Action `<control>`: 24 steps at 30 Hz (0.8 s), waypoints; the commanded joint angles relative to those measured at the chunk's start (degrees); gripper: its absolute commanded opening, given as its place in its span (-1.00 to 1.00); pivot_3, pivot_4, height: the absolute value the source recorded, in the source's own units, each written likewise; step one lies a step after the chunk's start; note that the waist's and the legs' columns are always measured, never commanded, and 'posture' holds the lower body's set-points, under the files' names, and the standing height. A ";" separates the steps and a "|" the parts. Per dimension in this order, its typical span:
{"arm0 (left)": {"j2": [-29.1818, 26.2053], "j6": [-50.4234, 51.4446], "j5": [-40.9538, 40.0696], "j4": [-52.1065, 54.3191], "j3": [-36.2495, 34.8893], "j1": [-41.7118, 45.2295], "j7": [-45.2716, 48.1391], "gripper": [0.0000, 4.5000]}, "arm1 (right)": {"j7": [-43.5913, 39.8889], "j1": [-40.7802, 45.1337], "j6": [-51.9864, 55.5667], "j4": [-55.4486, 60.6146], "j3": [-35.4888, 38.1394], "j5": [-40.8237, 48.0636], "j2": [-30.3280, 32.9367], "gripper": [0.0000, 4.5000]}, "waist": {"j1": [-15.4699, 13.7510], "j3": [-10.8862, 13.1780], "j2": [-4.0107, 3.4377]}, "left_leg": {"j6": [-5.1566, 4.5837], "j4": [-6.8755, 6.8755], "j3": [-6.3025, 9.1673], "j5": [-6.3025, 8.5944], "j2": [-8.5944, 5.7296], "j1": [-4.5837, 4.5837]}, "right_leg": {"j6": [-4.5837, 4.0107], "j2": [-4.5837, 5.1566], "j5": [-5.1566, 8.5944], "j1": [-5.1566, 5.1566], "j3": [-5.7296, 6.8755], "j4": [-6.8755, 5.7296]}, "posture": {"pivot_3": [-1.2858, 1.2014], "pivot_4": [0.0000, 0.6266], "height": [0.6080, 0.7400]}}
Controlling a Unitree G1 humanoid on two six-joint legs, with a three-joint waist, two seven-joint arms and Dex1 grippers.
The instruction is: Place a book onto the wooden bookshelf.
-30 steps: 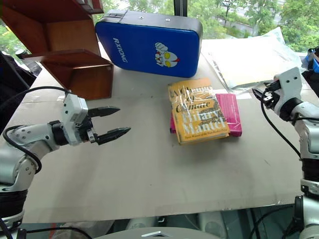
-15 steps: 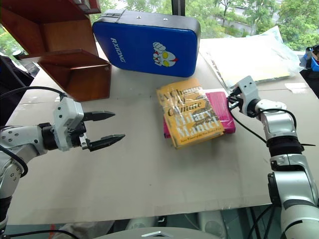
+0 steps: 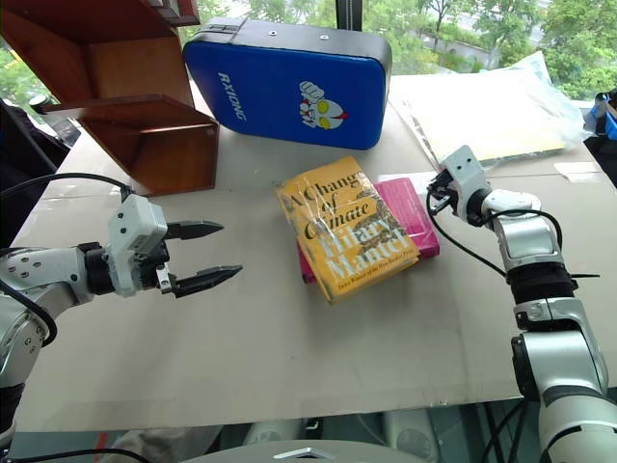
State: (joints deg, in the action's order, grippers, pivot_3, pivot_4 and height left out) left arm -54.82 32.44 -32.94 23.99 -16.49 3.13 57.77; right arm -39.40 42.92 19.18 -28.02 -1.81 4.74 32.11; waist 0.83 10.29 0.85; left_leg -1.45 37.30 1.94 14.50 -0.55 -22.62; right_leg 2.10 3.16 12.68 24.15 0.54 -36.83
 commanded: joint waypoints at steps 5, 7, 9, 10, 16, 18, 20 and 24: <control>-0.25 -1.46 0.33 -0.07 -1.03 -0.62 0.51 1.00 | -3.87 -0.67 5.12 12.19 -0.98 3.69 -2.67 -1.00 | 0.52 0.00 0.00 | -0.01 -0.01 0.02 0.00 0.04 0.01 | 0.00 -0.03 0.00 0.03 -0.02 -0.06 | 0.03 -0.52 1.00; -0.21 -1.74 0.46 -0.39 -1.02 -0.61 0.64 1.00 | -4.80 -2.41 7.54 15.60 -2.86 4.09 -4.21 -1.00 | 0.33 0.00 0.00 | -0.01 0.00 0.06 0.00 0.04 0.01 | 0.00 -0.03 0.00 0.03 0.01 -0.10 | 0.03 -0.52 1.00; -0.10 -1.92 0.47 -0.42 -1.23 -1.14 0.74 1.00 | -6.40 -4.36 11.22 19.98 -4.21 6.19 -5.72 -1.00 | 0.13 0.00 0.00 | -0.01 0.01 0.06 0.00 0.04 0.01 | 0.00 -0.03 0.00 0.03 0.02 -0.12 | 0.03 -0.52 1.00; -0.06 -2.03 0.48 -0.39 -1.33 -1.43 0.78 1.00 | -6.93 -5.04 12.85 21.77 -4.42 7.22 -6.28 -1.00 | 0.10 0.00 -0.01 | -0.01 0.02 0.05 0.00 0.03 0.01 | 0.00 -0.02 0.00 0.03 0.02 -0.12 | 0.03 -0.52 1.00; 0.18 -1.94 -0.09 0.18 -2.27 -3.00 0.68 1.00 | -8.46 -6.74 17.46 27.60 -5.83 9.69 -6.95 -1.00 | -0.03 0.01 -0.01 | -0.01 0.11 0.01 0.01 -0.01 0.00 | 0.01 0.02 -0.01 0.03 -0.01 -0.13 | 0.03 -0.52 1.00; 0.17 -2.02 -0.09 0.26 -2.54 -3.53 0.67 1.00 | -8.61 -6.75 18.29 28.43 -6.12 10.27 -7.30 -1.00 | -0.02 0.01 -0.01 | -0.01 0.11 0.03 0.01 0.00 0.00 | -0.01 0.01 -0.01 0.03 0.01 -0.13 | 0.03 -0.52 1.00; 0.16 -2.05 -0.08 0.37 -2.96 -4.18 0.58 1.00 | -8.49 -6.70 18.67 28.85 -6.44 10.50 -7.52 -1.00 | -0.01 0.01 -0.01 | -0.01 0.11 0.05 0.00 0.00 0.01 | -0.03 0.00 -0.03 0.03 0.03 -0.17 | 0.03 -0.52 1.00; 0.40 -2.22 -0.06 0.44 -3.70 -5.42 0.39 1.00 | -8.11 -6.27 18.47 28.49 -6.51 10.52 -7.92 -1.00 | 0.06 0.01 -0.01 | -0.01 0.11 0.05 0.00 0.01 0.02 | -0.05 -0.01 -0.04 0.03 0.03 -0.19 | 0.03 -0.52 1.00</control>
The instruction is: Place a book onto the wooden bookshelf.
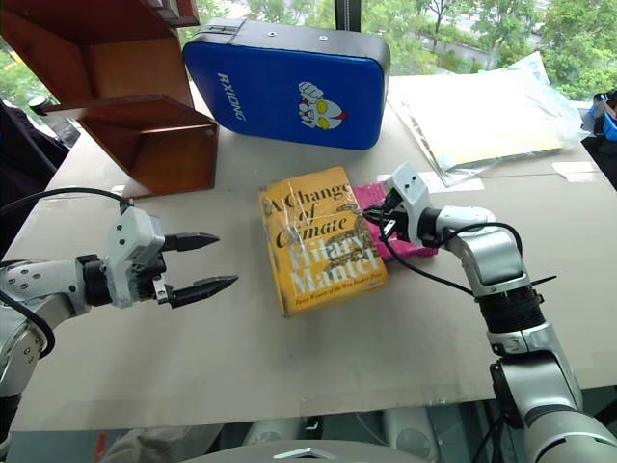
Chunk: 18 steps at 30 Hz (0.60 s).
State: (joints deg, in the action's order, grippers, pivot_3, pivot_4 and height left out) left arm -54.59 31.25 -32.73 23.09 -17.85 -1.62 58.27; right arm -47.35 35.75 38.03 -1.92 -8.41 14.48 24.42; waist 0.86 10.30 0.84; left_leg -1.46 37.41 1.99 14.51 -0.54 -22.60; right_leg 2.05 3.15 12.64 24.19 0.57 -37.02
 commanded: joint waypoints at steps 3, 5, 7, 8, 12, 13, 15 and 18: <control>-0.01 -1.22 0.12 1.07 -2.36 -1.54 -0.04 1.00 | -0.21 1.18 -0.71 2.13 0.20 1.01 -0.51 -1.00 | 0.01 0.00 0.00 | 0.00 0.00 -0.02 0.00 0.00 0.00 | 0.00 0.00 0.00 0.00 -0.01 0.00 | 0.03 -0.52 1.00; 0.12 -1.16 0.21 0.62 -2.28 -1.98 -0.18 1.00 | -0.36 1.18 -0.77 2.27 0.06 1.24 -0.87 -1.00 | 0.01 0.00 0.00 | 0.00 0.00 -0.02 0.00 0.00 0.00 | 0.00 0.00 0.00 0.00 -0.01 0.00 | 0.03 -0.52 1.00; 0.73 0.00 -0.61 0.08 -2.40 -1.99 -0.97 1.00 | -0.25 1.00 -0.78 2.53 -0.05 1.24 -1.11 -1.00 | 0.00 0.00 0.00 | 0.00 0.00 -0.01 0.00 0.00 0.00 | 0.00 0.00 0.00 0.01 -0.01 0.00 | 0.03 -0.52 1.00; 1.11 0.13 -0.46 -0.48 -2.24 -1.99 -1.55 1.00 | -0.08 0.93 -0.80 2.59 -0.01 1.21 -1.23 -1.00 | 0.00 0.00 0.00 | 0.00 0.00 -0.01 0.00 0.00 0.00 | 0.00 0.00 0.00 0.01 0.00 0.00 | 0.03 -0.52 1.00; 2.94 1.56 0.38 -2.26 -0.25 -1.18 -4.53 1.00 | 0.56 0.76 -1.68 2.03 1.33 1.15 -1.09 -1.00 | -0.01 0.00 0.00 | 0.00 0.00 -0.02 0.00 0.00 0.01 | 0.00 0.00 -0.01 0.00 -0.01 -0.02 | 0.03 -0.52 1.00; 5.19 2.57 -1.05 -2.46 -0.10 -0.31 -6.33 1.00 | 0.96 0.70 -2.72 1.49 2.55 1.13 -0.64 -1.00 | -0.02 0.00 0.00 | 0.00 0.01 -0.01 0.00 0.00 0.01 | 0.00 0.00 -0.01 0.00 0.00 -0.02 | 0.03 -0.52 1.00; 9.91 5.84 -5.10 -1.79 -0.11 -0.26 -9.42 1.00 | 0.93 -0.43 -5.76 2.53 6.40 2.04 1.19 -1.00 | -0.25 -0.01 -0.01 | 0.00 0.01 -0.05 0.00 -0.01 0.02 | 0.01 0.02 -0.01 0.01 -0.04 -0.05 | 0.03 -0.52 1.00; 15.14 18.62 -17.06 -1.32 -1.22 -0.94 -13.85 1.00 | -1.71 -4.15 -6.45 8.53 11.74 6.92 4.12 -1.00 | -0.51 -0.03 0.06 | 0.00 0.10 -0.03 0.00 -0.07 -0.07 | 0.17 0.12 -0.10 -0.01 -0.03 -0.01 | 0.03 -0.52 1.00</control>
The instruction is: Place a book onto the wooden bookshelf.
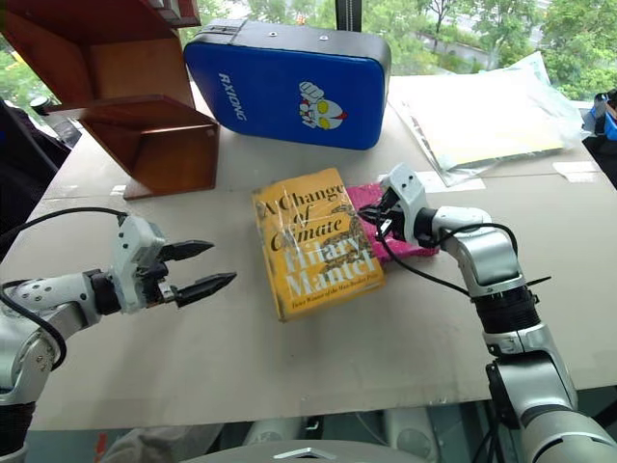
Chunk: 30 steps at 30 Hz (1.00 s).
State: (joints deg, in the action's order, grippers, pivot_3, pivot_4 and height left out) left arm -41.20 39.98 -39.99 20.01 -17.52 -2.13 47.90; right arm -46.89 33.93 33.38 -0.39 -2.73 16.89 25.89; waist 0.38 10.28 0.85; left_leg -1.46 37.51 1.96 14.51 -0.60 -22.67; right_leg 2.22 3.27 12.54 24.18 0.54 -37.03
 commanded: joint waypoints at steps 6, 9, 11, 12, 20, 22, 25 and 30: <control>9.82 22.54 -24.39 -4.34 -2.13 4.70 -11.35 1.00 | -12.19 -15.98 3.76 21.58 15.54 20.21 11.16 -0.89 | -0.29 -0.03 0.04 | -0.01 0.02 0.16 0.01 -0.01 -0.03 | 0.03 0.06 -0.02 -0.03 -0.01 -0.02 | 0.03 -0.52 1.00; 11.60 26.82 -27.58 -10.84 -1.72 8.76 -13.06 1.00 | -14.61 -23.25 6.04 25.85 21.83 25.89 16.02 -0.51 | -0.27 -0.05 0.06 | -0.02 0.19 0.15 0.00 0.01 0.10 | -0.03 -0.08 -0.05 -0.17 0.08 -0.12 | 0.03 -0.52 1.00; 11.54 29.99 -29.14 -15.26 -0.96 11.59 -12.78 1.00 | -15.23 -27.20 6.18 28.41 25.32 28.68 17.78 -0.10 | -0.02 -0.04 0.08 | -0.02 0.32 0.15 0.00 0.01 0.29 | -0.03 -0.12 -0.03 -0.36 0.09 -0.23 | 0.03 -0.52 1.00; 10.80 31.34 -28.19 -17.37 0.44 13.04 -12.15 1.00 | -15.74 -29.39 6.44 29.97 27.21 30.41 18.54 0.16 | 0.08 -0.04 0.08 | -0.02 0.37 0.10 0.01 0.03 0.37 | -0.02 -0.17 -0.03 -0.41 0.07 -0.26 | 0.03 -0.52 1.00; 13.68 35.76 -23.90 -31.15 4.95 24.00 -11.64 1.00 | -17.69 -42.34 4.62 36.00 38.95 35.48 21.44 0.97 | -0.20 -0.13 0.18 | -0.02 0.50 -0.05 0.01 0.04 0.74 | 0.00 -0.20 0.24 -0.71 -0.09 -0.48 | 0.03 -0.52 1.00; 15.25 36.46 -23.73 -34.01 4.35 26.09 -12.02 1.00 | -16.46 -42.40 3.86 36.64 40.12 36.19 21.41 0.97 | -0.22 -0.14 0.20 | -0.02 0.63 -0.06 0.01 0.02 0.72 | 0.00 -0.18 0.23 -0.72 -0.10 -0.52 | 0.03 -0.52 1.00; 16.95 38.90 -24.85 -36.24 3.01 27.57 -12.50 1.00 | -16.15 -43.51 3.79 37.31 41.36 36.91 22.34 0.97 | -0.32 -0.15 0.23 | -0.02 0.68 -0.06 0.01 0.03 0.71 | 0.00 -0.15 0.24 -0.72 -0.10 -0.56 | 0.03 -0.52 1.00; 18.92 42.28 -26.18 -37.62 0.12 28.17 -14.06 0.43 | -15.53 -43.69 4.07 37.29 42.58 39.30 23.59 1.00 | -0.79 -0.14 0.24 | -0.02 0.68 -0.04 0.01 0.03 0.68 | 0.00 -0.13 0.23 -0.71 -0.09 -0.54 | 0.03 -0.52 1.00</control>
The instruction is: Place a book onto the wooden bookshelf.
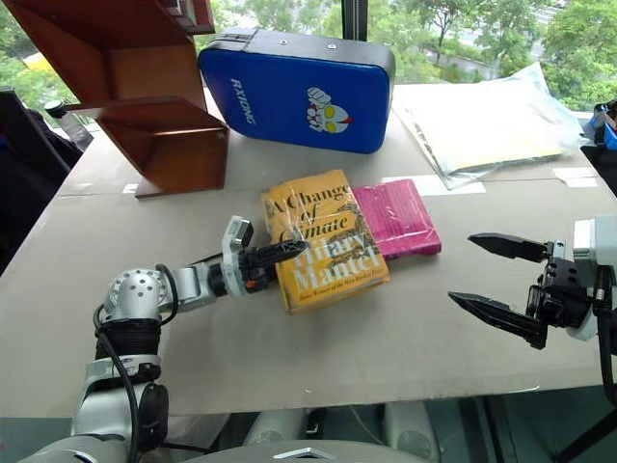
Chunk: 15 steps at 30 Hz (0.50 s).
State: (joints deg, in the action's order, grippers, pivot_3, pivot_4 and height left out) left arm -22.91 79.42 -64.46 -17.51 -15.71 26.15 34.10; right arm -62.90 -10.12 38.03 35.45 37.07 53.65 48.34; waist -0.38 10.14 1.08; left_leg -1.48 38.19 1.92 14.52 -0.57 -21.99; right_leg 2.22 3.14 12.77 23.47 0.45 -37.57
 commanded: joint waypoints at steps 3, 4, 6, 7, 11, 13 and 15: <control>1.10 4.56 -2.63 1.88 -3.01 -0.98 -1.15 -0.25 | 0.84 1.13 -0.62 1.01 2.15 3.52 2.12 1.00 | -0.15 0.01 0.01 | 0.00 0.00 0.00 0.00 0.00 -0.01 | -0.02 0.02 0.00 0.01 0.00 0.01 | 0.03 -0.52 1.00; 1.27 5.16 -3.34 2.51 -3.92 -1.14 -1.51 -0.46 | 0.76 1.29 -0.78 0.80 1.80 3.51 2.40 1.00 | -0.19 0.01 0.01 | 0.00 0.00 0.00 0.00 0.00 -0.02 | -0.02 0.02 0.00 0.01 0.01 0.01 | 0.03 -0.52 1.00; 1.40 6.30 -5.14 4.20 -5.98 -1.74 -2.41 -0.78 | 0.60 1.71 -1.04 0.19 1.09 3.35 2.86 1.00 | -0.28 0.01 0.02 | 0.00 0.00 0.00 0.00 0.00 -0.03 | -0.03 0.05 0.01 0.02 0.01 0.03 | 0.03 -0.52 1.00; 1.46 6.97 -6.49 5.39 -7.22 -2.27 -3.15 -0.84 | 0.51 2.06 -1.23 -0.15 0.59 3.18 3.08 1.00 | -0.25 0.02 0.03 | 0.00 0.00 0.01 0.00 0.00 -0.04 | -0.03 0.06 0.01 0.02 0.00 0.04 | 0.03 -0.52 1.00; 2.07 7.63 -12.99 11.73 -11.84 -4.67 -6.85 -0.87 | 0.26 4.17 -1.98 -1.64 -1.77 2.64 3.31 1.00 | -0.30 0.04 0.06 | 0.01 -0.01 0.06 0.00 0.02 -0.13 | -0.04 0.13 0.01 0.09 -0.10 0.06 | 0.03 -0.52 1.00; 2.20 6.62 -17.63 14.92 -13.62 -5.55 -9.83 -0.87 | 0.15 5.53 -2.39 -2.46 -3.13 2.35 3.29 1.00 | -0.37 0.06 0.10 | 0.01 0.00 0.10 0.00 0.03 -0.19 | -0.05 0.38 0.01 0.11 -0.07 0.08 | 0.03 -0.52 1.00; 1.72 4.51 -20.81 19.17 -14.31 -6.43 -12.22 -0.87 | 0.01 7.18 -2.78 -3.38 -4.52 2.04 3.27 1.00 | -0.45 0.06 0.10 | 0.01 0.01 0.11 0.00 0.00 -0.22 | -0.13 0.46 -0.04 0.11 -0.03 0.10 | 0.03 -0.52 1.00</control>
State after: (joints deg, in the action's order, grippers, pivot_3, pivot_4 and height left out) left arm -20.76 85.59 -80.84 -3.03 -28.42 19.55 22.89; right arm -62.45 -4.06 36.70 32.12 32.63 55.43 50.84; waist -0.83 10.20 1.18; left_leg -1.47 38.20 2.04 14.52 -0.57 -22.21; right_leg 2.06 3.61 12.71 23.58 0.42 -37.46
